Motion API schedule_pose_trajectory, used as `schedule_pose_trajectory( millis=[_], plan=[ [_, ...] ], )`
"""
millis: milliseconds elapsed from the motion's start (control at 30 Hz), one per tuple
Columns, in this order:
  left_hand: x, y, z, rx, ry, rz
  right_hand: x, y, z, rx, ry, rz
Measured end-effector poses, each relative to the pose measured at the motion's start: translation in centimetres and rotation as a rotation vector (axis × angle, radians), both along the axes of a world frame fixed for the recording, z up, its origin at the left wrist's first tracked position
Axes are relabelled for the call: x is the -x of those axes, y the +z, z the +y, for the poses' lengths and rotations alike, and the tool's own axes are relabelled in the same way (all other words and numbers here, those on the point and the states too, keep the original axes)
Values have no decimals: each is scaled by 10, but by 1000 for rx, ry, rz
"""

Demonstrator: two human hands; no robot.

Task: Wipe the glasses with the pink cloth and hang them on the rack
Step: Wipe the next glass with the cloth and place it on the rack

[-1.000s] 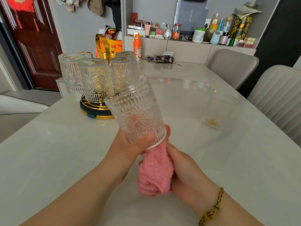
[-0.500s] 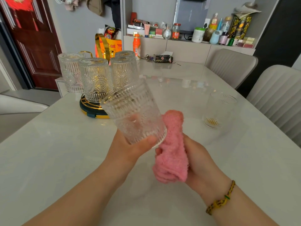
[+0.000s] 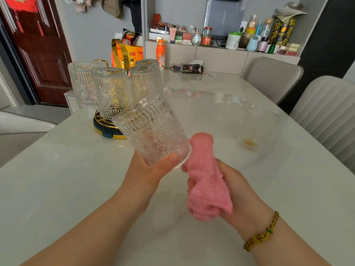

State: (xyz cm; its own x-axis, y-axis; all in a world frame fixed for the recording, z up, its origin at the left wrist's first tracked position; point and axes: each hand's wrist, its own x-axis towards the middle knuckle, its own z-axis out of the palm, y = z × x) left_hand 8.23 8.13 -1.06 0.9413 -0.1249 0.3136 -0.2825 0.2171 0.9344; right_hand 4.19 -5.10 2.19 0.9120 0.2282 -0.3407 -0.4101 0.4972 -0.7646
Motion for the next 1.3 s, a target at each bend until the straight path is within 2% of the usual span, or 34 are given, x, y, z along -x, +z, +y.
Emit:
schedule_pose_trajectory(
  millis=[133,267,333,433,567,667,800,967,1133,1300],
  plan=[
    [6,-3,-7,-5,-53,-8,4,-4,3,105,-54,-57],
    [2,-2,-3,26,-26,-13,8,-19,17,454,46,-147],
    [0,-2,-1,26,-9,-8,10,-23,24,547,129,-191],
    [-4,-2,3,48,-8,14,8,-17,17,498,78,-171],
    [-1,3,1,71,-24,41,4,-10,5,296,-45,-169],
    [4,4,-4,69,-68,38,5,-16,11,283,-87,-216],
    [4,-1,-5,61,-83,33,3,-24,20,342,2,-195],
    [-1,0,1,29,-39,7,6,-14,12,240,128,-131],
    [-2,3,5,28,-66,10,-3,-11,2,111,8,-44],
    [2,1,4,-12,-169,-9,-1,-20,10,218,68,-70]
  ],
)
